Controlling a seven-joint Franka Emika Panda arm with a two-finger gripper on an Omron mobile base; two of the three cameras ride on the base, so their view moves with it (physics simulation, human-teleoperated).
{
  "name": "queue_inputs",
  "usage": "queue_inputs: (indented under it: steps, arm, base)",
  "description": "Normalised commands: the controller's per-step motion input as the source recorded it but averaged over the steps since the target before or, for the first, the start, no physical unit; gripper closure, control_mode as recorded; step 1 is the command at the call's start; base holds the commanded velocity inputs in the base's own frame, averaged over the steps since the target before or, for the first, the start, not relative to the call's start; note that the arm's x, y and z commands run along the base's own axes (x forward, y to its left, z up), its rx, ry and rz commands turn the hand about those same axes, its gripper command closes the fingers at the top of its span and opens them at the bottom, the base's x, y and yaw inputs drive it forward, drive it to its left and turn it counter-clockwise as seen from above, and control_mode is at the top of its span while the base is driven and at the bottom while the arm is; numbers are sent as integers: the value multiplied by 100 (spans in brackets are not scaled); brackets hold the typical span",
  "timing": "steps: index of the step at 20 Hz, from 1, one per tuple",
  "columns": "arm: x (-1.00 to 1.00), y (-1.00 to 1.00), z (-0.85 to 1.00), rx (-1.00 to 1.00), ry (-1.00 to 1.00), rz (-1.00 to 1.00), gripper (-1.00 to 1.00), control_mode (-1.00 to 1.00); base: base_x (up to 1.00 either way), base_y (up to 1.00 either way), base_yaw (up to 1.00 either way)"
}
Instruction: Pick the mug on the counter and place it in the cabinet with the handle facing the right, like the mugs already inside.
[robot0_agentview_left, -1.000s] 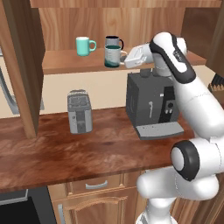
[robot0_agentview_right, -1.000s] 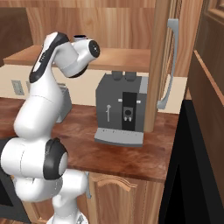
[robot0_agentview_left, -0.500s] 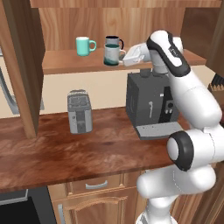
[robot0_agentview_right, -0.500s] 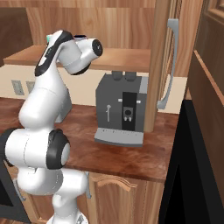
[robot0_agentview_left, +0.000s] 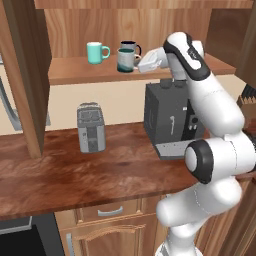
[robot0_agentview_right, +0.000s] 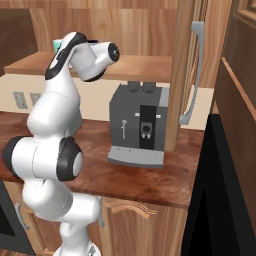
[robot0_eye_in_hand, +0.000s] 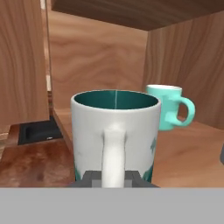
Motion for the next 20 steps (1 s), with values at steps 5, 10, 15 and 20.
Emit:
queue_inputs:
  steps: [5, 10, 15, 20]
  arm:
    - [29, 0, 0, 0, 0, 0, 100, -100]
    - [28, 0, 0, 0, 0, 0, 100, -100]
    - [27, 0, 0, 0, 0, 0, 100, -100]
    - [16, -12, 0, 0, 0, 0, 100, -100]
  base:
    - [0, 0, 0]
    - [0, 0, 0]
    - [0, 0, 0]
    - [0, 0, 0]
